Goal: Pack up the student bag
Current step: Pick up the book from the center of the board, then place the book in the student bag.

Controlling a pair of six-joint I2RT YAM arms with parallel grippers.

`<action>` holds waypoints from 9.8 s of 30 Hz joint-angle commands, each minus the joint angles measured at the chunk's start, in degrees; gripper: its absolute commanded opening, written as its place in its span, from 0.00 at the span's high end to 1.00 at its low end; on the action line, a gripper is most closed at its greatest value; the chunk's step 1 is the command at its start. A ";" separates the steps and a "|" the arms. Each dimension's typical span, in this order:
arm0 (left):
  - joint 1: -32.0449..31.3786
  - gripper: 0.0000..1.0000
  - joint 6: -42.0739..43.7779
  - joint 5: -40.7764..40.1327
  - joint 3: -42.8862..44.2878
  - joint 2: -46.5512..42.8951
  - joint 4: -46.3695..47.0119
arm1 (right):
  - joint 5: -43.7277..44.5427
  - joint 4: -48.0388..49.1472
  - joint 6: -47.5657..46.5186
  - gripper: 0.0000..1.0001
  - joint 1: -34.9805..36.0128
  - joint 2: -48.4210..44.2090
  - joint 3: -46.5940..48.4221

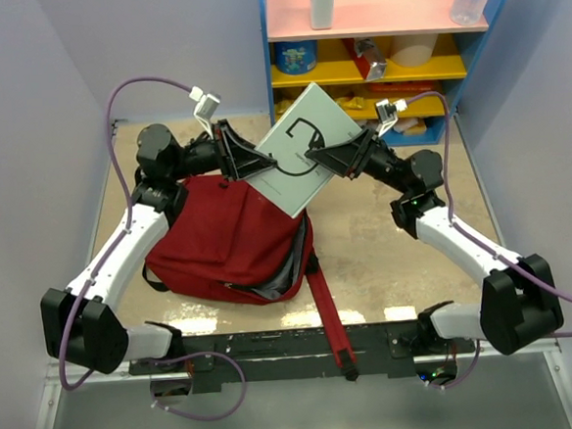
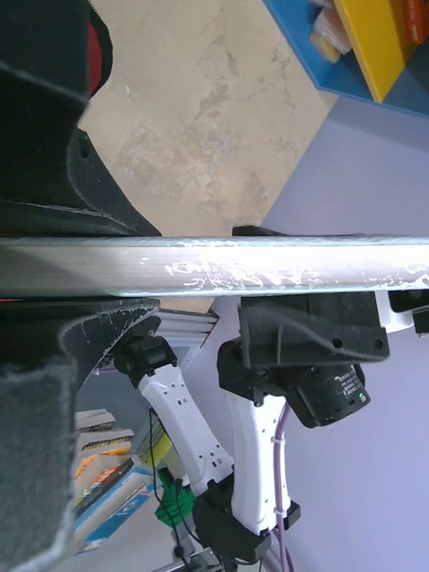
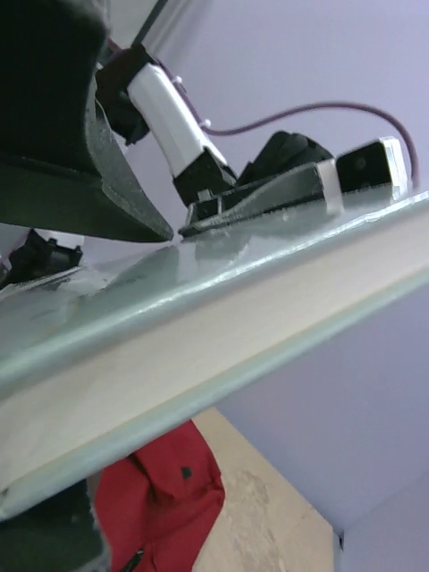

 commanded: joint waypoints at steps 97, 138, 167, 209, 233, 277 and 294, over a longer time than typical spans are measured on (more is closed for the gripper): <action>-37.68 0.00 62.33 -65.76 -13.50 -13.07 -47.47 | 13.64 -4.48 0.83 1.00 2.71 -9.69 -16.49; -30.21 0.00 52.76 -62.90 -0.34 -12.46 -50.62 | 12.32 -11.89 -0.85 1.00 3.41 -14.87 -20.88; -48.85 0.00 81.58 -92.22 -27.49 -19.75 -32.70 | 11.09 -14.52 2.32 1.00 6.84 -3.36 -4.44; -35.66 1.00 67.53 -75.01 2.30 -18.44 -45.88 | 13.11 -16.46 -1.03 1.00 7.19 -6.88 -16.66; -36.10 1.00 65.50 -69.64 -0.33 -19.58 -47.82 | 16.18 -6.43 5.92 1.00 13.25 1.46 -10.96; -36.01 1.00 64.97 -63.13 -0.85 -19.06 -49.22 | 32.17 -49.74 -20.80 0.17 22.93 22.49 17.45; -35.93 1.00 64.71 -62.69 -1.38 -18.88 -48.87 | 35.43 -52.49 -20.18 0.27 24.59 17.13 16.67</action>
